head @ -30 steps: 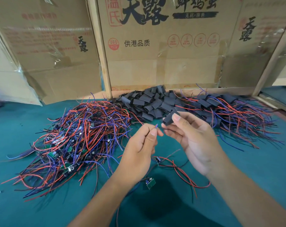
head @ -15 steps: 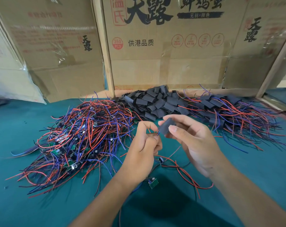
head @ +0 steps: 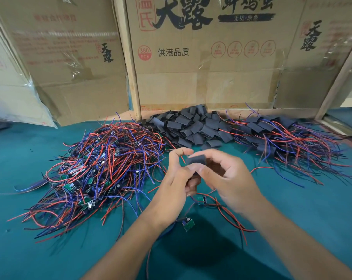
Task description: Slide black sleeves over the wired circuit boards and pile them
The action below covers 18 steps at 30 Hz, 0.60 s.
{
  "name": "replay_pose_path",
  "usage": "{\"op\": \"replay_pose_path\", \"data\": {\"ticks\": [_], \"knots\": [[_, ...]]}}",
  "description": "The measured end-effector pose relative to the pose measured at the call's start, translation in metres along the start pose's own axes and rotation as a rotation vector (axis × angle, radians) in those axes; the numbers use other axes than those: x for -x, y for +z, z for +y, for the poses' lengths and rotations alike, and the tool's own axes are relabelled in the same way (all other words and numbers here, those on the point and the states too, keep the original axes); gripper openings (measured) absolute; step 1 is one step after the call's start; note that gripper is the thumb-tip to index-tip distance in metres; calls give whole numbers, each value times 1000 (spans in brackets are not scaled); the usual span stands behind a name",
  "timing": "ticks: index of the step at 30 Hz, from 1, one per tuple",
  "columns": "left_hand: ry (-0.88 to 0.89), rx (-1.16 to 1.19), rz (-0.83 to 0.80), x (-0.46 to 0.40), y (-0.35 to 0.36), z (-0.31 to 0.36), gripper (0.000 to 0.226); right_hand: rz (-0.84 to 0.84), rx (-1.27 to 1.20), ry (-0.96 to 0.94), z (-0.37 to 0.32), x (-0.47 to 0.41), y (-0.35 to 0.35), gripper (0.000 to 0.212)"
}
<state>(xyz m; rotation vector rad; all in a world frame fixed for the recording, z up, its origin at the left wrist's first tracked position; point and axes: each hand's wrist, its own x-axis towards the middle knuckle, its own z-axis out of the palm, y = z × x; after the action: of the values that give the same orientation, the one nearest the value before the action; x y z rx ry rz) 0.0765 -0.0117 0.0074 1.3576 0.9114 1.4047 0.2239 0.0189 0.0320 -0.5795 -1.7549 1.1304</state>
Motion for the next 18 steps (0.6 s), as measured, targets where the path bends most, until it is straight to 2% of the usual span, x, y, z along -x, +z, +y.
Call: {"op": "replay_pose_path", "data": {"ticks": [3, 6, 8, 13, 16, 18], "knots": [[16, -29, 19, -1, 2, 0, 21, 72, 88, -60, 1, 0, 4, 27], [25, -93, -8, 0, 3, 1, 56, 88, 176, -85, 0, 1, 2, 24], [41, -104, -36, 1, 4, 0, 64, 86, 271, -132, -1, 2, 0, 21], [64, -61, -26, 2, 7, 0, 64, 52, 268, -108, -5, -3, -4, 12], [38, -16, 47, 1, 4, 1, 43, -53, 279, -99, -6, -3, -8, 22], [10, 73, 86, 0, 3, 3, 38, -82, 312, -54, -2, -1, -16, 33]]}}
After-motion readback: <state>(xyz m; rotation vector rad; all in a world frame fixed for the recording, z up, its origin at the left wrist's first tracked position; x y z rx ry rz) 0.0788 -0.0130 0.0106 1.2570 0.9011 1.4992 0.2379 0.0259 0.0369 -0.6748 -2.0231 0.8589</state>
